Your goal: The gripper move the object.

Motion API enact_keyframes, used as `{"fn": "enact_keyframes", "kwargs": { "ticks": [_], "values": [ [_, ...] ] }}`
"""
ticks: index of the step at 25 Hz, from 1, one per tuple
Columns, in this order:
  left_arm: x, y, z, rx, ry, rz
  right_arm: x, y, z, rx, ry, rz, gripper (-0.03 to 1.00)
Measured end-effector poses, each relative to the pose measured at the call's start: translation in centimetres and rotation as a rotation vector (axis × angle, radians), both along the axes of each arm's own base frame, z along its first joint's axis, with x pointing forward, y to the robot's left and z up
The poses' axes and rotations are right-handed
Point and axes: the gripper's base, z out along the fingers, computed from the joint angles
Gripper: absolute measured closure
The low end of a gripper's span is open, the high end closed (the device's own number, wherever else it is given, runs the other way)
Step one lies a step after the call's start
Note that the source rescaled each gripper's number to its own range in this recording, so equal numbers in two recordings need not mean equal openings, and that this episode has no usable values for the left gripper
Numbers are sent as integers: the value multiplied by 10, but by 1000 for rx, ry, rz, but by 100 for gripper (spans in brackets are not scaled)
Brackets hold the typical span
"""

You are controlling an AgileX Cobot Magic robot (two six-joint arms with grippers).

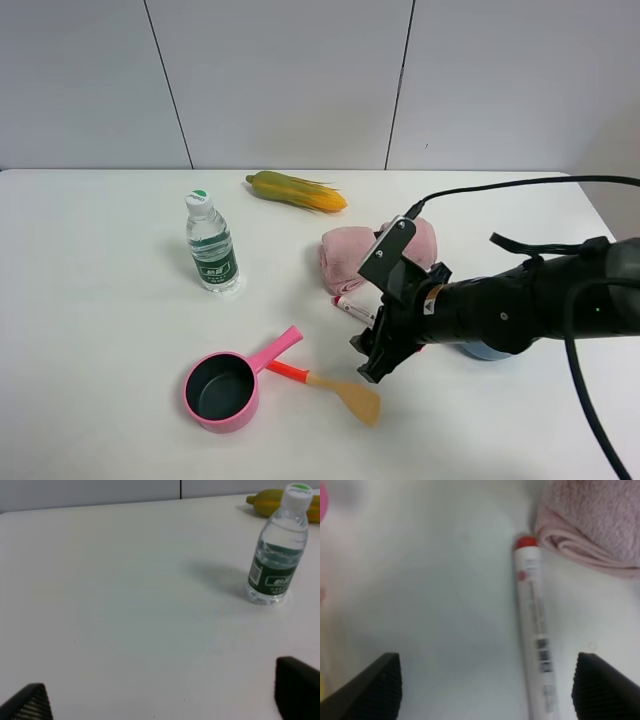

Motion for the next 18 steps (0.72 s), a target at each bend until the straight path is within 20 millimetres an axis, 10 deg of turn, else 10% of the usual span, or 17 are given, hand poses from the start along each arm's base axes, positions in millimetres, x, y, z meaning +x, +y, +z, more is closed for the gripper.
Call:
{"fn": "enact_keyframes", "kwargs": {
  "ticks": [18],
  "values": [
    [0,0,0,0,0,0,-78,-42,152,296,152,-93,33]
  ]
}}
